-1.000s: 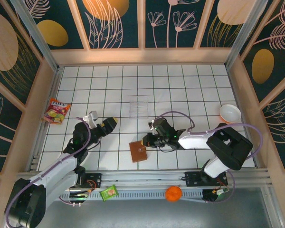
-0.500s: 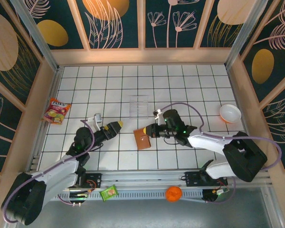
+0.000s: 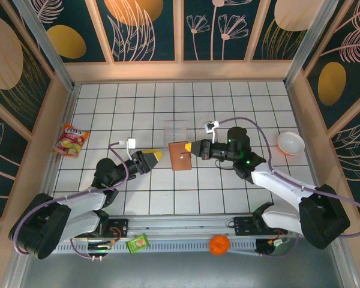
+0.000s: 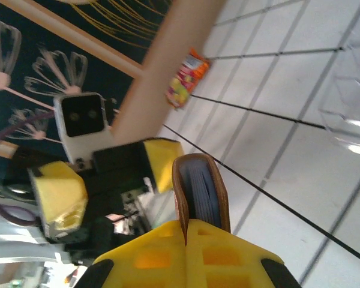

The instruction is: Take the credit cards out of the card holder

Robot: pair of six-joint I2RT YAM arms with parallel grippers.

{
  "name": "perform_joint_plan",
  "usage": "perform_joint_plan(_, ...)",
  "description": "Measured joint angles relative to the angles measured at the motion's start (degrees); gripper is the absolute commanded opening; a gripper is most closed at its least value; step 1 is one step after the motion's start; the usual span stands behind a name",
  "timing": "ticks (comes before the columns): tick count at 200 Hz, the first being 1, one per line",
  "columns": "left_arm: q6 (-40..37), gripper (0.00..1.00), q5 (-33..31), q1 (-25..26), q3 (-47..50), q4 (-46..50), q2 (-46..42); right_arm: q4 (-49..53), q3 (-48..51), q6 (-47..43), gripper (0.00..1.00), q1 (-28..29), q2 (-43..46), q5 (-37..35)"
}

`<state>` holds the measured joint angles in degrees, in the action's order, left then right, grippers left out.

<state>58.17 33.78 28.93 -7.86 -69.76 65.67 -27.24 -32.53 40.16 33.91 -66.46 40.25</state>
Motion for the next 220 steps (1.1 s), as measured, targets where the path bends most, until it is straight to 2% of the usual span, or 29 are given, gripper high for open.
perform_joint_plan(24,0.5,0.76,1.6,1.2,-1.4,-4.4,2.9,-5.4,-0.1,3.4,0.0,-0.1,0.0,2.6)
perform_joint_plan(48,1.4,0.66,2.6,2.4,-1.9,-7.6,5.0,-9.9,-0.1,5.7,0.0,-0.1,-0.1,3.9)
perform_joint_plan(76,1.5,0.59,3.3,4.5,-2.8,-8.3,5.4,-13.9,-0.5,7.7,0.0,-0.1,-1.4,4.4)
perform_joint_plan(96,1.1,0.47,3.3,6.1,-3.8,-8.2,5.7,-15.7,-1.2,8.7,0.0,-0.3,-3.1,4.4)
perform_joint_plan(122,0.5,0.4,3.1,6.6,-4.2,-8.0,6.0,-16.3,-1.6,9.3,0.0,-0.7,-4.3,4.3)
perform_joint_plan(137,0.3,0.32,2.6,6.6,-4.2,-7.6,5.9,-15.7,-1.9,9.3,0.0,-1.0,-4.7,4.0)
perform_joint_plan(165,-0.8,0.08,0.1,6.7,-4.2,-4.4,5.3,-11.8,-3.1,8.2,0.0,-1.0,-4.7,1.9)
perform_joint_plan(174,-1.3,0.0,-1.0,6.7,-4.2,-2.9,4.9,-9.3,-3.9,7.3,0.14,-0.8,-4.7,0.8)
perform_joint_plan(181,-1.5,0.0,-1.8,6.7,-4.3,-1.5,4.5,-6.6,-4.8,6.3,0.27,-0.5,-4.7,-0.5)
perform_joint_plan(198,-2.4,0.0,-3.9,7.0,-4.5,2.3,3.6,0.8,-7.6,3.8,0.43,0.9,-4.5,-6.8)
perform_joint_plan(202,-2.5,0.0,-4.7,7.3,-4.7,3.6,3.2,2.5,-8.3,3.1,0.5,1.2,-4.4,-8.7)
perform_joint_plan(220,-4.2,0.0,-8.9,9.2,-6.4,10.7,1.7,9.4,-10.6,0.5,0.54,3.9,-3.0,-17.7)
